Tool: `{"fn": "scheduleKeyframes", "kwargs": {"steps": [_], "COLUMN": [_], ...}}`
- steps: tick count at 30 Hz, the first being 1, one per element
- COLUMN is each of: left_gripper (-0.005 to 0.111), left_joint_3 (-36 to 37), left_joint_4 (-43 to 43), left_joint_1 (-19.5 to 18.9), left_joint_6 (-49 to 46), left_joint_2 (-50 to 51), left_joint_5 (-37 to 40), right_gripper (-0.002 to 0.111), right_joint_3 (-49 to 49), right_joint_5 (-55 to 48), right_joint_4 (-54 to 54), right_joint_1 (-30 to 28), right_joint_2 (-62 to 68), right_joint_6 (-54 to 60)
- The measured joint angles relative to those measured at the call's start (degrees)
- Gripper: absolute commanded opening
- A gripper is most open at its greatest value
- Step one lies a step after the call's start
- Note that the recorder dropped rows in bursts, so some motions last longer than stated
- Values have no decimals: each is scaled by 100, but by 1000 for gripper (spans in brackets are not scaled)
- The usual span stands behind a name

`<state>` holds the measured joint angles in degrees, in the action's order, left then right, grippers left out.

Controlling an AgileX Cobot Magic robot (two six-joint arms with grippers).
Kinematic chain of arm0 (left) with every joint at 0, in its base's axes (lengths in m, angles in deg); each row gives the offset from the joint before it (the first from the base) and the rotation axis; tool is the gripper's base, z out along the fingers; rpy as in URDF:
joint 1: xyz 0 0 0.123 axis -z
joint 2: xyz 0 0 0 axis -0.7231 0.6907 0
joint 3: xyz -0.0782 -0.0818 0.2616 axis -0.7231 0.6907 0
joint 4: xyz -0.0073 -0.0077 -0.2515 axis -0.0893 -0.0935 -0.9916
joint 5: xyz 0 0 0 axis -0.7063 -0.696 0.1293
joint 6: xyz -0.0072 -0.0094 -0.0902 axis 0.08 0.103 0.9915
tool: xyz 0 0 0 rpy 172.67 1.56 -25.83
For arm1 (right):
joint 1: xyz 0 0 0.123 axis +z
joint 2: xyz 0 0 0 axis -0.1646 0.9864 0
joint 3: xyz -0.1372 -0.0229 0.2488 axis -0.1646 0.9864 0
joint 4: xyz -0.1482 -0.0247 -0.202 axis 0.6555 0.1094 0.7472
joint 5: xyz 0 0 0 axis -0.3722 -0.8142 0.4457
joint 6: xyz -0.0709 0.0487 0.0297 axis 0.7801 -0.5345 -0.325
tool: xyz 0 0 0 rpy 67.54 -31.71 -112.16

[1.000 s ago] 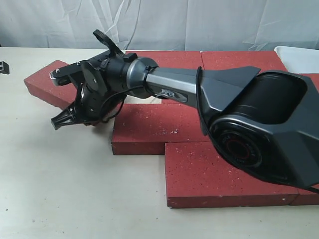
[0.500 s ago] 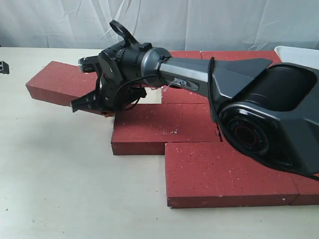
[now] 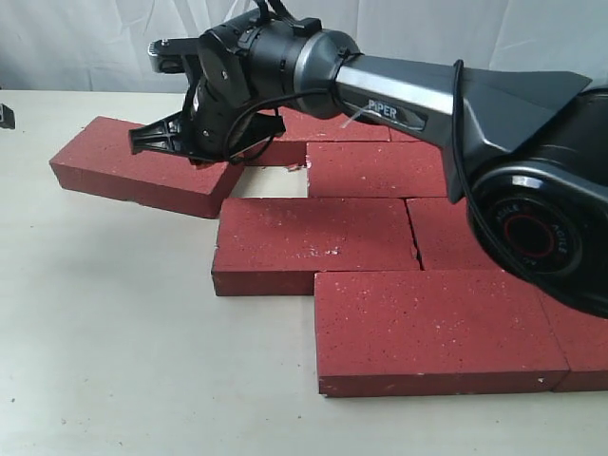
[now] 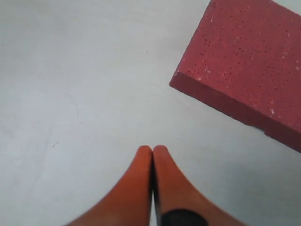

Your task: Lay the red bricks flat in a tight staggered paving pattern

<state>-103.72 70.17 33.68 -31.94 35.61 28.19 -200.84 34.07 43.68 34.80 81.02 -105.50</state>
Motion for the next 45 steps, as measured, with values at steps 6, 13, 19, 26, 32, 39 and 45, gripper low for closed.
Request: {"fn": "scheduleKeyframes", "kwargs": {"steps": [6, 13, 19, 26, 32, 39, 45], "left_gripper": [0, 0, 0, 0, 0, 0, 0], "left_joint_3": [-441, -1043, -1668, -2491, -2805, -2805, -2805], "left_joint_4": [0, 8, -41, -488, -1078, -1213, -1192], "left_joint_1": [-21, -21, -43, -43, -43, -43, -43], "left_joint_6": [-62, -147, -157, -168, -698, -1038, -1038], "left_joint_2": [370, 1380, 1994, 2677, 3078, 3111, 3111], "left_joint_5": [142, 358, 292, 267, 602, 1295, 1654], "right_gripper": [-1, -1, -1, -1, -1, -1, -1], "right_joint_3": [0, 0, 0, 0, 0, 0, 0], "right_joint_5": [0, 92, 422, 443, 549, 556, 5], "right_joint_4": [0, 104, 394, 529, 553, 685, 560], "right_joint_1": [-4, -4, -4, -4, -4, -4, -4], "right_joint_2": [0, 0, 0, 0, 0, 0, 0], "right_joint_6": [0, 0, -10, -10, -10, -10, 26]}}
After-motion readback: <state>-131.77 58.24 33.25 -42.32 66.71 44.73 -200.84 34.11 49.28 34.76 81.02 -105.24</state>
